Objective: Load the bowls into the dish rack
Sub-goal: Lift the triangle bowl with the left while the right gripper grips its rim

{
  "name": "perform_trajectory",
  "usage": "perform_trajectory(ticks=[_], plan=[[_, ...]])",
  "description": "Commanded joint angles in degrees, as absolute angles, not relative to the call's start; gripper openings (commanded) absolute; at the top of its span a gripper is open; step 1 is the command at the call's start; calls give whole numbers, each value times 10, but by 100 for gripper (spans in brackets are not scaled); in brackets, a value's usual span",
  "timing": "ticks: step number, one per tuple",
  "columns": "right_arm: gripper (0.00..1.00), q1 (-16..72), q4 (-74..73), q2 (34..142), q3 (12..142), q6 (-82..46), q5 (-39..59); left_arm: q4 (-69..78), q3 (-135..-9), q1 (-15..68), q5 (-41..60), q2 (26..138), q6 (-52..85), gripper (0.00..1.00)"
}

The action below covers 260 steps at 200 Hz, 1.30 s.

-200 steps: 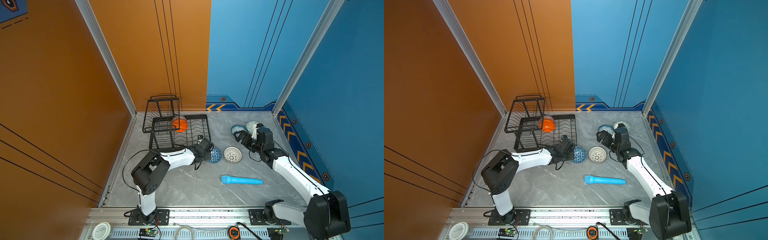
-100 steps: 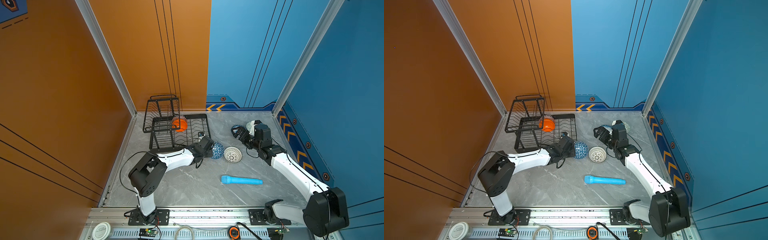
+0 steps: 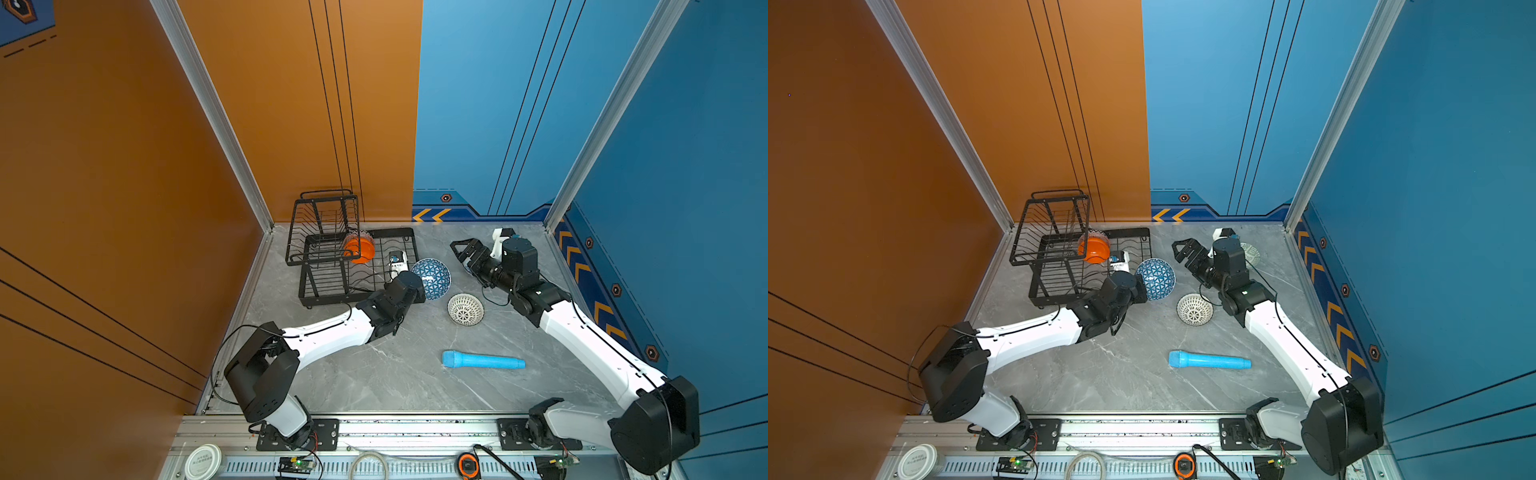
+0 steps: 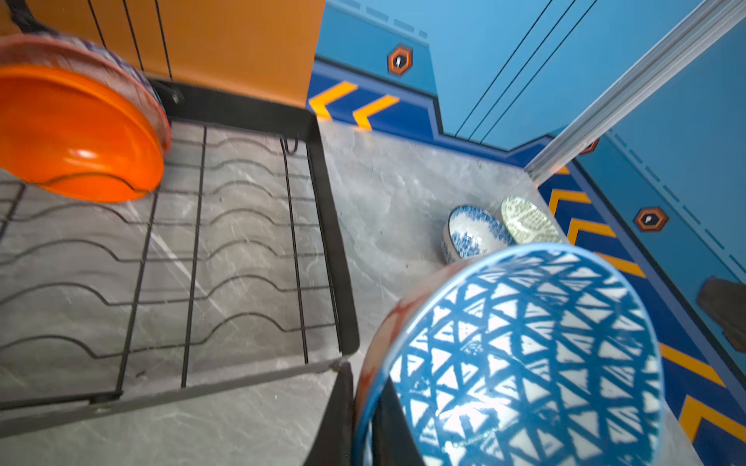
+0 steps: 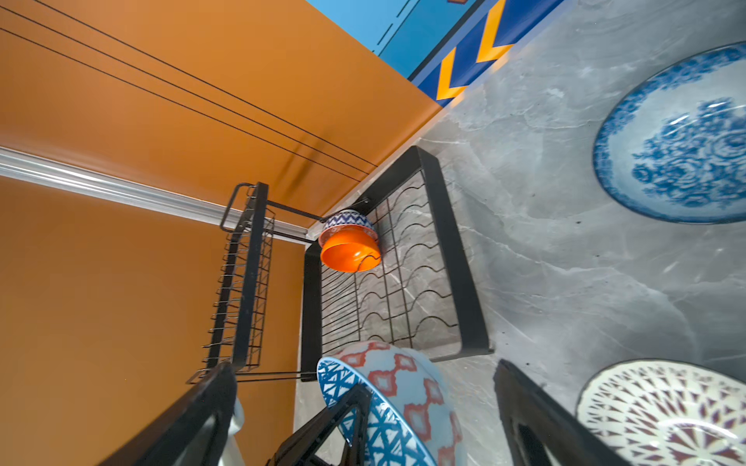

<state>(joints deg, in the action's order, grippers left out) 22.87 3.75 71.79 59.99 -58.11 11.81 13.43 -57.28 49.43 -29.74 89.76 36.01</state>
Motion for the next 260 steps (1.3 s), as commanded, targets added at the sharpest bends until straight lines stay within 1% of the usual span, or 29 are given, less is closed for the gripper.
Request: perform_trajectory(ticks=[1,12,43,59,67,95,132,169,183,206,223,228,232,246,258,260], plan=[[100,243,9,711,632,-620,115,281,-561,507,-409,887,281,0],[100,248,1,711,640,-634,116,309,-566,507,-441,892,260,0],[100,268,-9,722,675,-648,112,411,-582,512,-490,922,183,0],[100,277,-12,738,695,-653,116,475,-586,517,-522,947,117,0],[100,280,-18,747,702,-657,116,508,-608,519,-535,960,83,0],[100,285,-55,775,717,-686,133,634,-624,527,-558,1006,-32,0],[94,294,-66,798,722,-693,129,804,-626,546,-577,1047,-161,0],[86,291,-85,817,714,-704,128,806,-622,550,-576,1046,-164,0],[80,290,-86,822,713,-704,127,807,-617,550,-576,1043,-163,0],[66,287,-95,830,710,-706,126,807,-609,549,-569,1039,-163,0],[52,286,-102,836,712,-709,126,806,-606,546,-562,1036,-164,0],[47,286,-104,838,714,-709,125,806,-605,546,-560,1036,-163,0],[44,286,-104,838,715,-709,125,806,-605,544,-559,1035,-164,0],[30,287,-109,843,718,-710,124,806,-605,542,-556,1035,-167,0],[23,287,-109,846,721,-710,124,806,-605,540,-555,1035,-169,0],[20,287,-110,846,722,-711,124,806,-605,539,-555,1034,-169,0]])
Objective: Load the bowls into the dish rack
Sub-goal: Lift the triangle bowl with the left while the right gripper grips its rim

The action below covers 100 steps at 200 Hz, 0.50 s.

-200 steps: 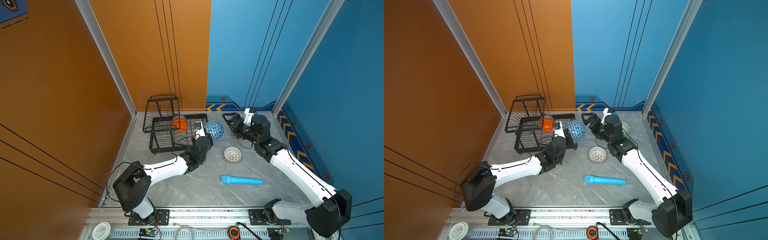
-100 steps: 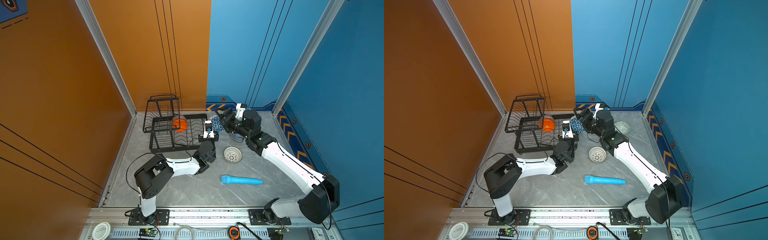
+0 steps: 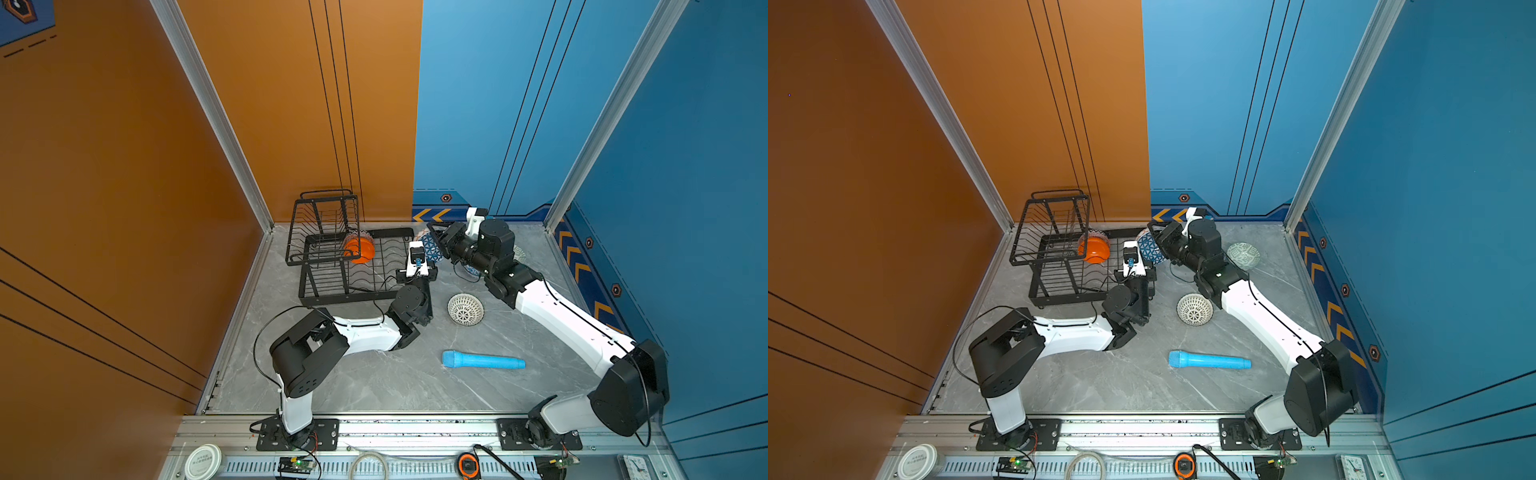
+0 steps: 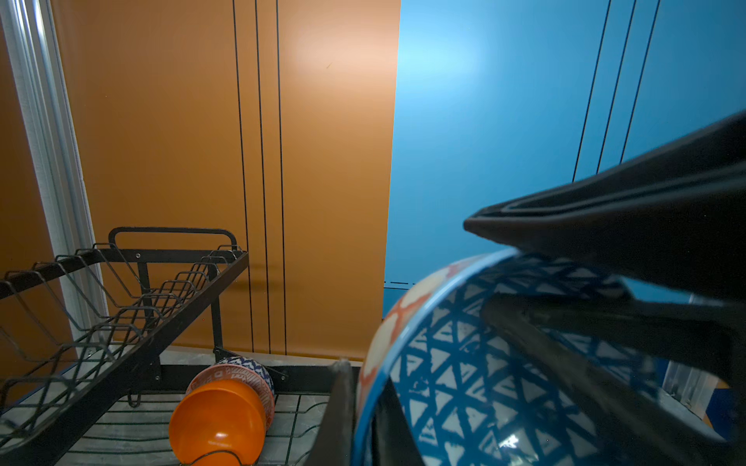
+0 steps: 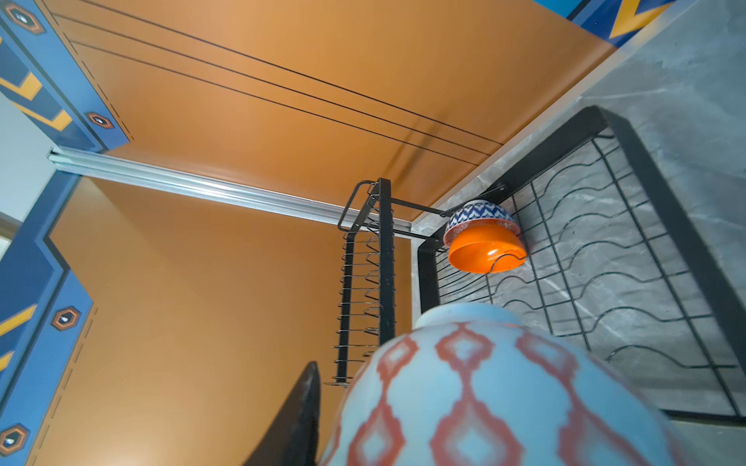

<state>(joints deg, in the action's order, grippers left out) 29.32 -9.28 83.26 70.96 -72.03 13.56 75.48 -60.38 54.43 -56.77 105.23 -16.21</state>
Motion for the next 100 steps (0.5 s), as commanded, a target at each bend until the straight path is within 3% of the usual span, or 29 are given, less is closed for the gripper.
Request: perform_trajectory(ticks=[1,29,70,100], plan=[[20,287,-110,846,722,-711,124,806,-605,539,-554,1034,-169,0],[0,289,-113,851,727,-712,124,806,-604,535,-552,1031,-171,0],[0,290,-119,851,726,-707,125,806,-599,532,-554,1027,-173,3],[0,291,-126,853,725,-704,127,806,-594,531,-555,1021,-170,23]])
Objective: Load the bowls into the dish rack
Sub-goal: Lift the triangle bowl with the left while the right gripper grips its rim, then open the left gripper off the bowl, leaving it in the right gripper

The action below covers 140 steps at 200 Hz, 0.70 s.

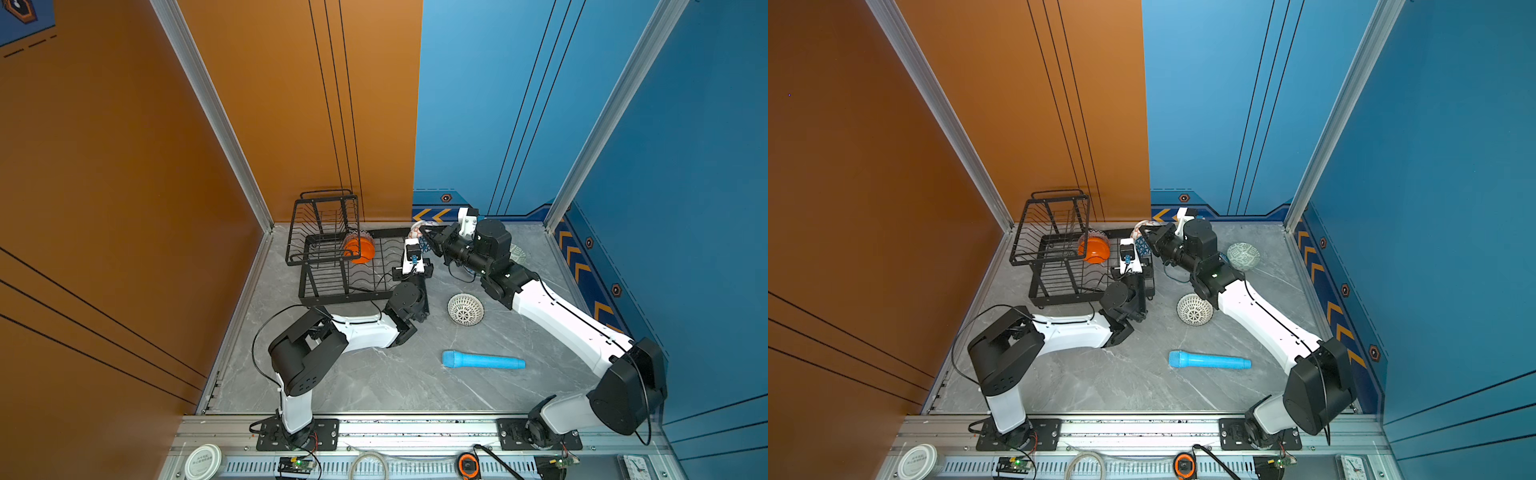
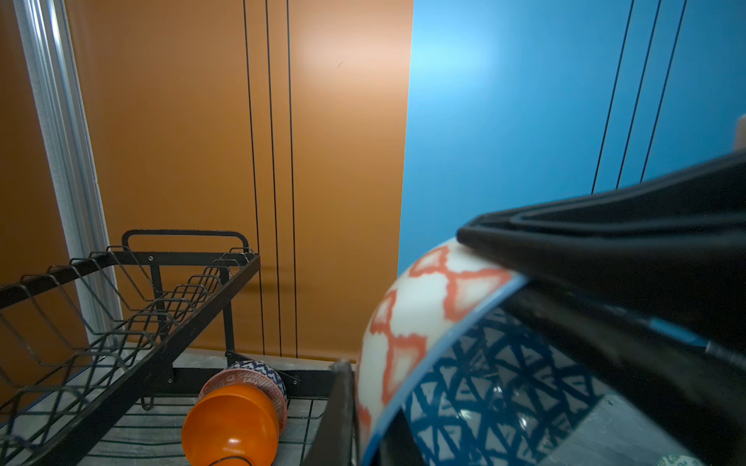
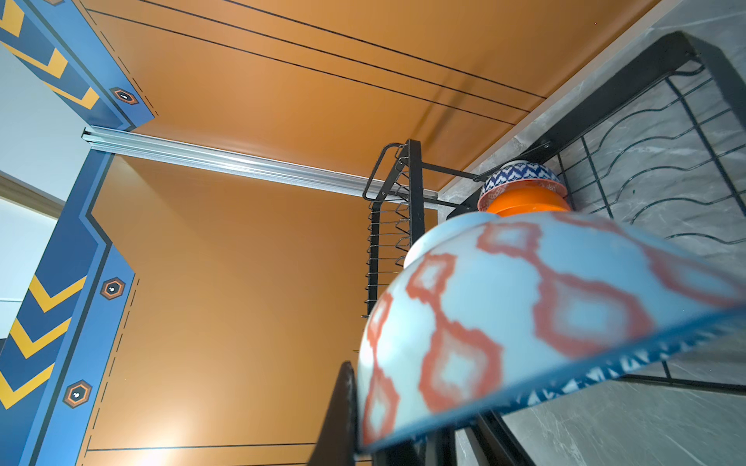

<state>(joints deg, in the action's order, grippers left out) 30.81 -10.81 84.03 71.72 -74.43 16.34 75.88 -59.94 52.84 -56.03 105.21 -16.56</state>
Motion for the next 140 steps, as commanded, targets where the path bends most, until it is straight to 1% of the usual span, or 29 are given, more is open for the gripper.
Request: perform_trajectory(ticks=[1,34,51,63,67,70,72,76,80,114,130,140], plan=[[0,291,-126,853,725,-704,128,806,-594,530,-555,1021,-170,24],[0,290,-132,859,729,-705,130,803,-573,529,-559,1015,-170,49],[0,284,-149,860,728,-706,133,789,-564,530,-556,1003,-165,65],[0,279,-151,863,732,-704,133,770,-557,530,-550,993,-154,72],[0,277,-152,863,732,-702,133,763,-554,529,-547,989,-149,77],[0,276,-154,863,732,-702,133,757,-551,529,-546,985,-145,83],[0,275,-156,864,732,-702,133,753,-550,528,-545,983,-143,90],[0,273,-160,864,732,-702,133,744,-548,529,-545,978,-137,100],[0,271,-164,865,732,-703,135,735,-546,528,-545,973,-132,98],[0,256,-205,869,719,-716,143,651,-526,527,-546,922,-94,98],[0,254,-229,873,712,-720,147,586,-519,524,-527,887,-70,98],[0,255,-244,875,704,-721,147,519,-523,519,-502,862,-46,98]])
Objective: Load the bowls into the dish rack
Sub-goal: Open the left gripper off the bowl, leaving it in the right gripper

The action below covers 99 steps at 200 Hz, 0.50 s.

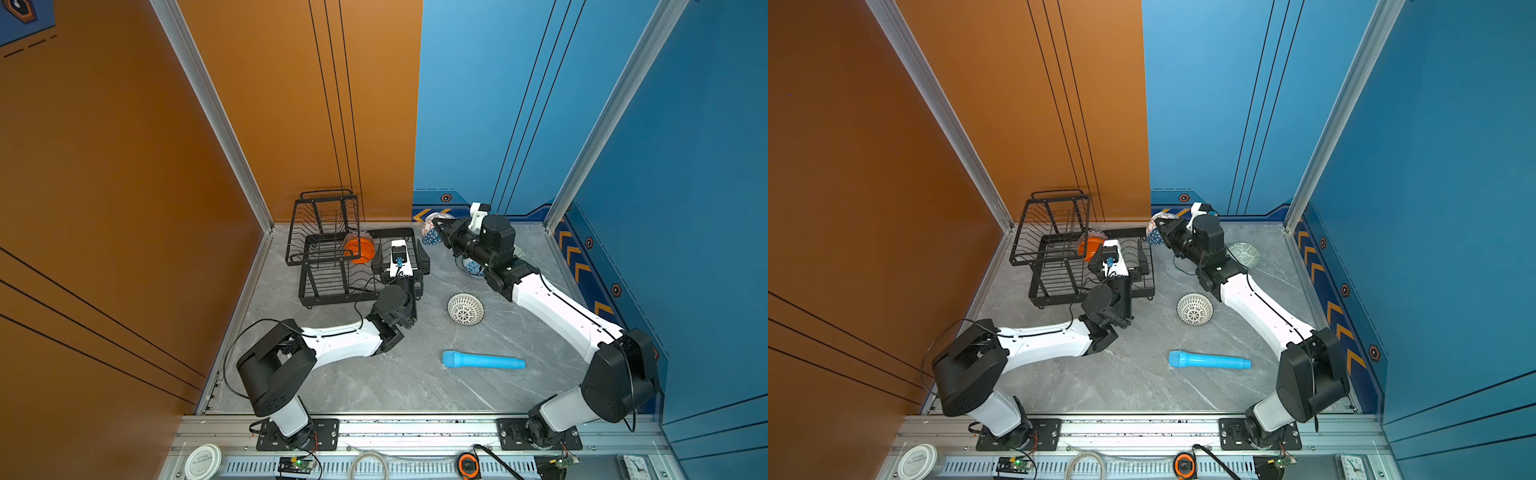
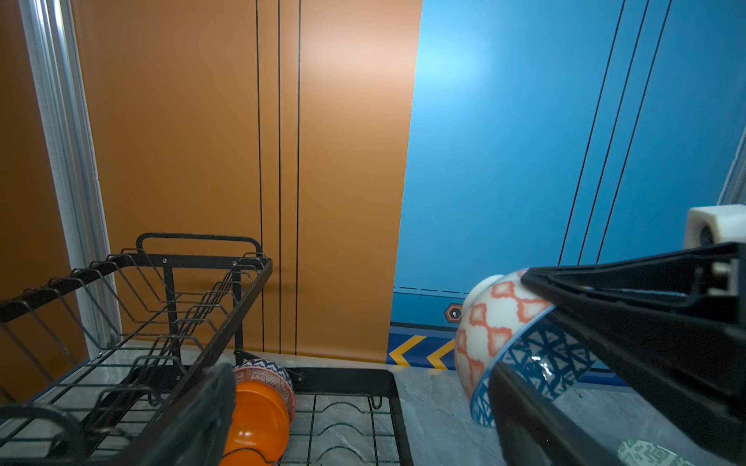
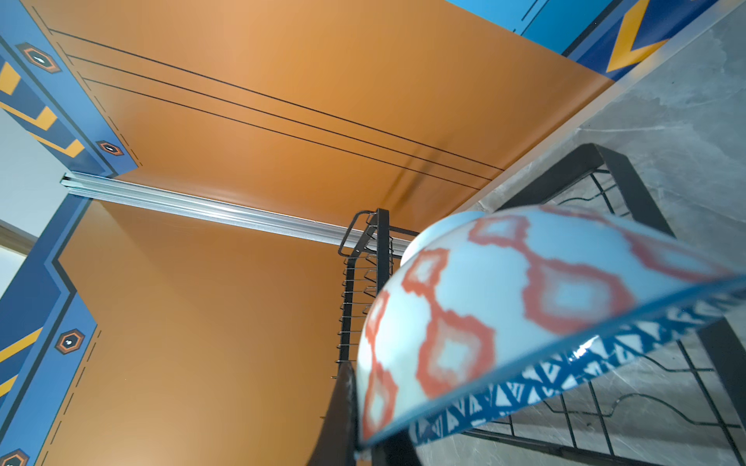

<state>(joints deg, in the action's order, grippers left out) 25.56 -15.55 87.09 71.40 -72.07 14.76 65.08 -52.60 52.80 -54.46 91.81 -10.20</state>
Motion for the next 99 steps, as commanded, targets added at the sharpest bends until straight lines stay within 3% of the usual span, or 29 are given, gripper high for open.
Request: perform_trajectory(ticks=[1,56,99], plan=[[0,255,-245,875,704,-721,147,512,-524,517,-500,859,-43,98],[0,275,-368,913,666,-736,144,66,-631,406,-273,748,165,98],[0,307,-457,988,671,-755,142,-95,-712,329,-170,733,189,98]])
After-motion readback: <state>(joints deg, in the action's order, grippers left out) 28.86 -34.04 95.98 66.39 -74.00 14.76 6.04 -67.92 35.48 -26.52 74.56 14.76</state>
